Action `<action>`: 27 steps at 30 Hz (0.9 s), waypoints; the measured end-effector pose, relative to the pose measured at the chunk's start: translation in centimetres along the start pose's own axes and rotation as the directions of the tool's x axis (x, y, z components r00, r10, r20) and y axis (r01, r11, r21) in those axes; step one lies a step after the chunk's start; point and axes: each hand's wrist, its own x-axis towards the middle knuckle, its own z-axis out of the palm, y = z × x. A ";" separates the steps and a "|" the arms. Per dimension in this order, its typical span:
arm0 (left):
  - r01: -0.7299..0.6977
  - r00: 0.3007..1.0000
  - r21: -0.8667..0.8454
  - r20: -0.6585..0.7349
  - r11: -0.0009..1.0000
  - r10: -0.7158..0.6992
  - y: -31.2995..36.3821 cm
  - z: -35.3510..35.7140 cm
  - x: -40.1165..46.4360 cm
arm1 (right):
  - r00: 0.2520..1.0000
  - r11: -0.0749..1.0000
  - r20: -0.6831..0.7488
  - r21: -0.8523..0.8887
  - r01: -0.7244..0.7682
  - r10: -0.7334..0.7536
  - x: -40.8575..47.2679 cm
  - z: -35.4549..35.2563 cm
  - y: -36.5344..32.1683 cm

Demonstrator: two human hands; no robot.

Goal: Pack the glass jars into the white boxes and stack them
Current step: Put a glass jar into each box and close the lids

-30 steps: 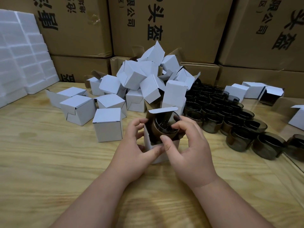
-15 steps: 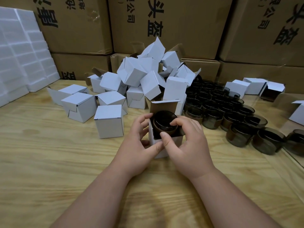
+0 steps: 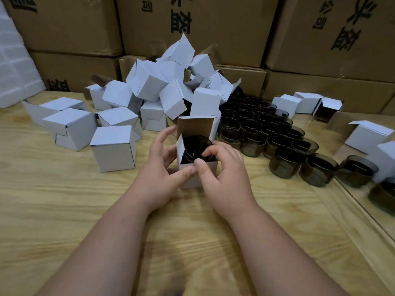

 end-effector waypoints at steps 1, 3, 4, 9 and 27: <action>0.004 1.000 0.002 0.001 1.000 -0.004 -0.1 0.1 0.1 | 1.000 1.000 0.030 -0.022 -0.005 0.005 0.1 -0.3 0.2; 0.012 1.000 0.007 -0.005 1.000 -0.012 -0.3 0.2 0.2 | 0.997 0.998 0.073 -0.056 -0.008 0.012 0.3 -0.5 0.5; 0.017 1.000 0.011 -0.005 1.000 -0.017 -0.5 0.4 0.2 | 0.997 0.998 0.078 -0.059 -0.013 0.018 0.5 -0.5 0.6; 0.019 1.000 0.016 -0.022 1.000 -0.018 -0.7 0.6 0.5 | 0.996 0.998 0.075 -0.044 -0.041 0.044 0.6 -0.1 0.6; 0.080 0.984 0.003 -0.161 0.997 -0.079 1.1 1.5 0.1 | 0.862 0.642 0.085 0.632 -0.434 0.499 2.2 -0.7 1.2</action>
